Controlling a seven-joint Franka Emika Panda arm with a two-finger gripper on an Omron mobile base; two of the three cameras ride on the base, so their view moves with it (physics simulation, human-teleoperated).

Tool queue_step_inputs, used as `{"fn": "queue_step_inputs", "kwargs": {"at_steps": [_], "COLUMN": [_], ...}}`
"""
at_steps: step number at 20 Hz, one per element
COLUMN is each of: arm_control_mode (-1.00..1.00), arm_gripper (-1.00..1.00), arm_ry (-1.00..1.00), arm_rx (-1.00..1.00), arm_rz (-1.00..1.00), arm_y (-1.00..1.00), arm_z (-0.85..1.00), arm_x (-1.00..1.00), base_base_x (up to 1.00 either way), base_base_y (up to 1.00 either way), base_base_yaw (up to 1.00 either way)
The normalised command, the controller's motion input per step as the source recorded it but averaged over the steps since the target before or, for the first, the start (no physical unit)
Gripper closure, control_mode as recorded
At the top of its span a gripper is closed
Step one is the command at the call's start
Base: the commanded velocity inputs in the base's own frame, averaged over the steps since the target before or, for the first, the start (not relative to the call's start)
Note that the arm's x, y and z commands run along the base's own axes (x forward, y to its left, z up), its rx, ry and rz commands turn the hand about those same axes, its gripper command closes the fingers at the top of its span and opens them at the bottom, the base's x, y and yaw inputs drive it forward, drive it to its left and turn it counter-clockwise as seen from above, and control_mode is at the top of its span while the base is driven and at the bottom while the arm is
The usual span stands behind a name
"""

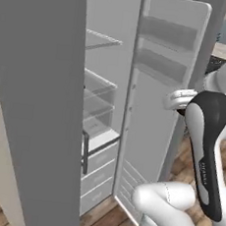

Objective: Pick up the banana and mango from the fridge and place one fruit on each plate on the dining counter.

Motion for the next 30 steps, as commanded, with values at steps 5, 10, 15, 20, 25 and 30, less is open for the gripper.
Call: {"fn": "queue_step_inputs", "kwargs": {"at_steps": [5, 10, 15, 20, 25, 30], "arm_control_mode": [1.00, 1.00, 1.00, 1.00, 1.00, 1.00], "arm_gripper": [1.00, 1.00, 1.00, 1.00, 1.00, 1.00], "arm_ry": [0.00, 0.00, 0.00, 0.00, 0.00, 0.00], "arm_rx": [0.00, 0.00, 0.00, 0.00, 0.00, 0.00], "arm_rz": [0.00, 0.00, 0.00, 0.00, 0.00, 0.00], "arm_y": [0.00, 0.00, 0.00, 0.00, 0.00, 0.00], "arm_z": [0.00, 0.00, 0.00, 0.00, 0.00, 0.00], "arm_x": [0.00, 0.00, 0.00, 0.00, 0.00, 0.00], "base_base_x": [-0.19, -0.53, -0.54, -0.41, -0.42, -0.37], "base_base_y": [0.00, -0.11, -0.40, -0.60, -0.68, -0.88], "base_base_yaw": [-0.79, -0.59, -0.46, -0.44, -0.41, -0.40]}}
